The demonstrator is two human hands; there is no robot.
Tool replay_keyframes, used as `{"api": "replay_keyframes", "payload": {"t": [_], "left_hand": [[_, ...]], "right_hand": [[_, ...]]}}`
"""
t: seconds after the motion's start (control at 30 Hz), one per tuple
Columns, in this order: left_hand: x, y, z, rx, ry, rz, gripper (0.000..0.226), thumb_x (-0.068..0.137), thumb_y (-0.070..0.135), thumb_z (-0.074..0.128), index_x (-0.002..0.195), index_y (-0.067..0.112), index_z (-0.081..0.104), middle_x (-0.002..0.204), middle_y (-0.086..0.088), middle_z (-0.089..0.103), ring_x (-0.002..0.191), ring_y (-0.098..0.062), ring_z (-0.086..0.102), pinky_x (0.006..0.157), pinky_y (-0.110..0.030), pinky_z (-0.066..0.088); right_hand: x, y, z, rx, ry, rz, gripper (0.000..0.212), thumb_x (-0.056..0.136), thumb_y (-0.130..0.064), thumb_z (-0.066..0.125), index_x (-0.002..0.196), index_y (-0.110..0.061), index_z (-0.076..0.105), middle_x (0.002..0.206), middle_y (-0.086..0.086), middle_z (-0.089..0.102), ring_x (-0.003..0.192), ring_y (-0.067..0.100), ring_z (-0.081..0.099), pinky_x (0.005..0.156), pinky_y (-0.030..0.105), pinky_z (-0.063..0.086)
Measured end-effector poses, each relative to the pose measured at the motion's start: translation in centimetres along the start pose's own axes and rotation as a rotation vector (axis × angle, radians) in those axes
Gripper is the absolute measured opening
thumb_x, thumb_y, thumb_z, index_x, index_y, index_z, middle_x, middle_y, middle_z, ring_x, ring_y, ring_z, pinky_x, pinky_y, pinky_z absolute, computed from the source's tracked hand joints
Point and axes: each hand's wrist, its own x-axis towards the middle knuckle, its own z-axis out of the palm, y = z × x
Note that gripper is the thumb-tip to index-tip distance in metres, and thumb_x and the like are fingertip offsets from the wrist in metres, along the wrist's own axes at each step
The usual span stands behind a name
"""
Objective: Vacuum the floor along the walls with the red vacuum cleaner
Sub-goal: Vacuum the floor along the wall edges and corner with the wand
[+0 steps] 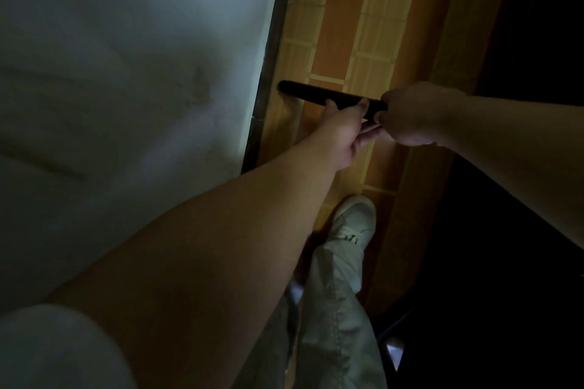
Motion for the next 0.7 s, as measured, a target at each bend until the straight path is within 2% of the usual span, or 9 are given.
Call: {"api": "replay_keyframes", "payload": {"t": [0.2, 0.37, 0.47, 0.57, 0.63, 0.7], "left_hand": [[-0.5, -2.0, -2.4, -0.007, -0.008, -0.02, 0.061, 0.102, 0.006, 0.054, 0.155, 0.025, 0.029, 0.105, -0.015, 0.067, 0.086, -0.028, 0.073, 0.092, -0.051, 0.059], [-1.5, -3.7, -3.3, -0.064, 0.005, -0.028, 0.067, 0.101, 0.005, 0.055, 0.156, 0.031, 0.025, 0.104, -0.015, 0.069, 0.081, -0.027, 0.075, 0.089, -0.05, 0.06], [-1.7, -4.3, -3.4, -0.056, 0.013, -0.012, 0.062, 0.102, 0.004, 0.054, 0.154, 0.026, 0.029, 0.103, -0.014, 0.067, 0.08, -0.026, 0.073, 0.089, -0.049, 0.06], [-2.1, -4.7, -3.8, -0.03, 0.025, -0.008, 0.062, 0.102, 0.005, 0.055, 0.155, 0.026, 0.029, 0.1, -0.013, 0.068, 0.072, -0.023, 0.075, 0.084, -0.045, 0.062], [-2.2, -5.4, -4.1, -0.023, 0.034, -0.01, 0.067, 0.101, 0.006, 0.055, 0.157, 0.029, 0.025, 0.099, -0.013, 0.069, 0.068, -0.022, 0.076, 0.081, -0.045, 0.063], [-2.2, -6.1, -4.5, -0.025, 0.047, -0.011, 0.072, 0.101, 0.006, 0.057, 0.158, 0.032, 0.022, 0.1, -0.014, 0.069, 0.069, -0.023, 0.076, 0.085, -0.049, 0.062]], "right_hand": [[-1.1, -1.1, 2.6, 0.059, -0.027, 0.01, 0.032, 0.108, -0.033, 0.045, 0.13, -0.012, 0.054, 0.085, 0.009, 0.062, 0.061, 0.016, 0.058, 0.044, 0.025, 0.039], [-2.2, -1.3, 3.9, 0.013, -0.049, -0.019, 0.037, 0.108, -0.035, 0.043, 0.134, -0.011, 0.052, 0.085, 0.009, 0.061, 0.06, 0.014, 0.057, 0.042, 0.023, 0.037], [-2.4, -1.4, 4.5, -0.028, -0.039, -0.025, 0.035, 0.108, -0.032, 0.045, 0.134, -0.01, 0.052, 0.086, 0.009, 0.061, 0.062, 0.014, 0.058, 0.043, 0.023, 0.039], [-2.4, -1.4, 5.5, 0.042, -0.049, -0.01, 0.036, 0.108, -0.034, 0.044, 0.133, -0.01, 0.051, 0.079, 0.011, 0.061, 0.051, 0.015, 0.057, 0.03, 0.018, 0.034], [-2.7, -1.3, 6.2, 0.095, -0.049, -0.009, 0.037, 0.107, -0.036, 0.043, 0.133, -0.011, 0.05, 0.078, 0.011, 0.06, 0.049, 0.015, 0.055, 0.028, 0.016, 0.031], [-3.0, -1.3, 7.0, 0.111, -0.053, -0.016, 0.038, 0.108, -0.037, 0.042, 0.134, -0.011, 0.05, 0.079, 0.011, 0.061, 0.049, 0.016, 0.055, 0.029, 0.017, 0.032]]}}
